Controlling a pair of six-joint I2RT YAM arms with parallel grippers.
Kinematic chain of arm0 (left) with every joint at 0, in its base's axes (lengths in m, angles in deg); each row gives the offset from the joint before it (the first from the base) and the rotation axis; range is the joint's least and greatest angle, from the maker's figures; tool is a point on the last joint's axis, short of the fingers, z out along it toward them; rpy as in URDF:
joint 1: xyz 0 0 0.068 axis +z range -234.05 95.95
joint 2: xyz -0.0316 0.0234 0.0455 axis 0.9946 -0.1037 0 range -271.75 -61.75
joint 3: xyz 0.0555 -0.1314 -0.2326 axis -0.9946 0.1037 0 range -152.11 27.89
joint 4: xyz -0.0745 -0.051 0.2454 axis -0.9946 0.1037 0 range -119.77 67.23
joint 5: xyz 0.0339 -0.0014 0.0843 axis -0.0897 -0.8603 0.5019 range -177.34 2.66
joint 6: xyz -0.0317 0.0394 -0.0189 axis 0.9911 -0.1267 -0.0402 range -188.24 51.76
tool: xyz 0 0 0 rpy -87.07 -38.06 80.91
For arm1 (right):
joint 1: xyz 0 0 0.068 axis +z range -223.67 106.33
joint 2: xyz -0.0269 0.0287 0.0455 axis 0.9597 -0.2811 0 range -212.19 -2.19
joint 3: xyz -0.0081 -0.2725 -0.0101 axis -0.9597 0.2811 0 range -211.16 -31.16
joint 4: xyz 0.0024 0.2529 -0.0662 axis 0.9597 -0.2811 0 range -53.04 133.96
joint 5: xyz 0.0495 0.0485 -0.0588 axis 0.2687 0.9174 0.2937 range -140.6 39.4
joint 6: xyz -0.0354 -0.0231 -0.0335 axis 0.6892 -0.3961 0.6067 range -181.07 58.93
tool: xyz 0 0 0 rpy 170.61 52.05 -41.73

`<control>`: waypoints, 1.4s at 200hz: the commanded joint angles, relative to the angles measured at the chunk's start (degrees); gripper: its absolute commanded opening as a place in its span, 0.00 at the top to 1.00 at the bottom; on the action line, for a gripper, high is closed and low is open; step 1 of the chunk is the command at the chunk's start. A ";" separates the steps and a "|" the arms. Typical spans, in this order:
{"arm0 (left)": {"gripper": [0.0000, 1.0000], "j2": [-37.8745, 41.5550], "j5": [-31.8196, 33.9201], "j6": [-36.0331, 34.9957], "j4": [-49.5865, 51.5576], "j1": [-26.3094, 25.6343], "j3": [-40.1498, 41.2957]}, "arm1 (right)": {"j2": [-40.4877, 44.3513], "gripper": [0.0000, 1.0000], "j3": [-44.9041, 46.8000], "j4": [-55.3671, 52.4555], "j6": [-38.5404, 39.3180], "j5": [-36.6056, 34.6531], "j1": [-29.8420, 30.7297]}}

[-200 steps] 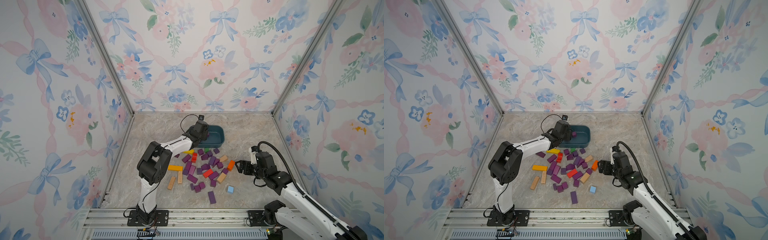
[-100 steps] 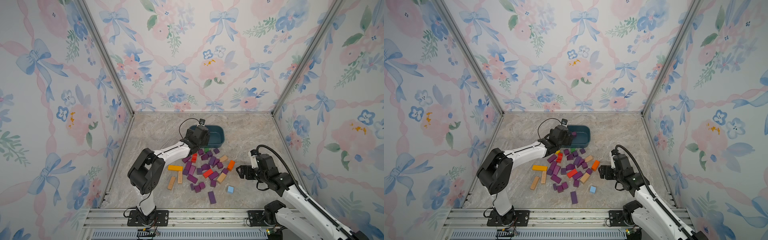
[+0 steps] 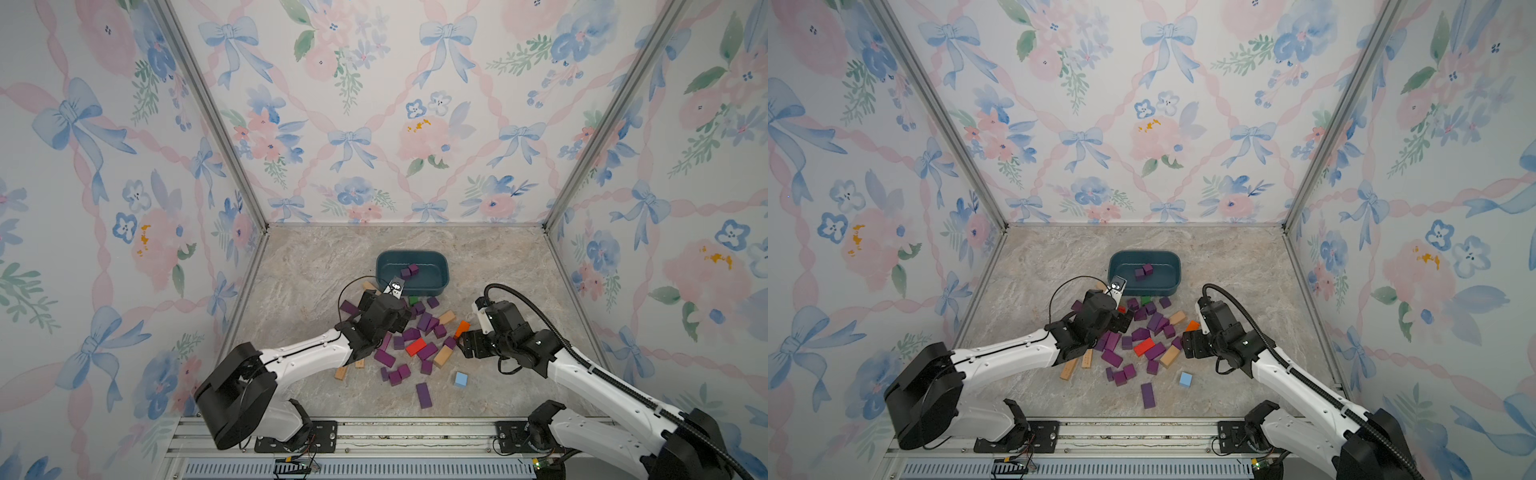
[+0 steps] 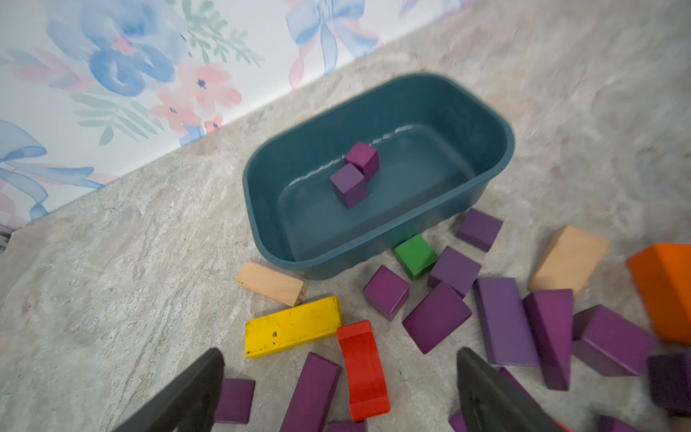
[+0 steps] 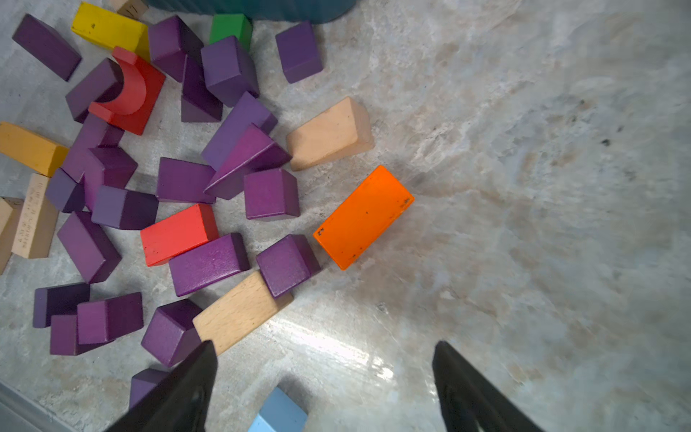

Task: Pick purple bricks into the storage bin
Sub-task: Pick up the building block from the center of the board.

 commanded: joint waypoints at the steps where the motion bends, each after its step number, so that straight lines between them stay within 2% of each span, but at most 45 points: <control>1: 0.02 7.01 -2.87 -0.21 -9.39 0.02 7.68 | -5.94 0.13 -4.95 2.23 -2.17 -0.78 2.25; 34: 0.02 17.36 -5.03 -0.91 -14.87 -0.05 17.98 | -12.78 0.15 -10.26 0.46 -1.80 -3.14 6.76; 70: 0.02 26.61 -12.82 -1.17 -20.46 -0.24 26.97 | -18.83 0.20 -13.84 1.07 -3.47 -2.54 7.99; 120: 0.02 35.84 -11.71 -3.69 -23.14 -0.42 33.59 | -24.61 0.28 -18.90 1.02 -4.70 -1.90 7.96; 140: 0.02 36.72 -10.35 -4.12 -23.74 -0.40 34.56 | -26.92 0.32 -20.85 -0.24 -5.00 -2.16 7.99; 181: 0.02 35.14 -11.70 -4.64 -23.82 -0.42 34.46 | -29.15 0.40 -21.81 -2.15 -4.62 -3.28 7.96; 280: 0.02 34.05 -12.77 -5.32 -24.82 -0.46 34.55 | -32.84 0.47 -21.28 -1.25 -4.25 -5.24 7.32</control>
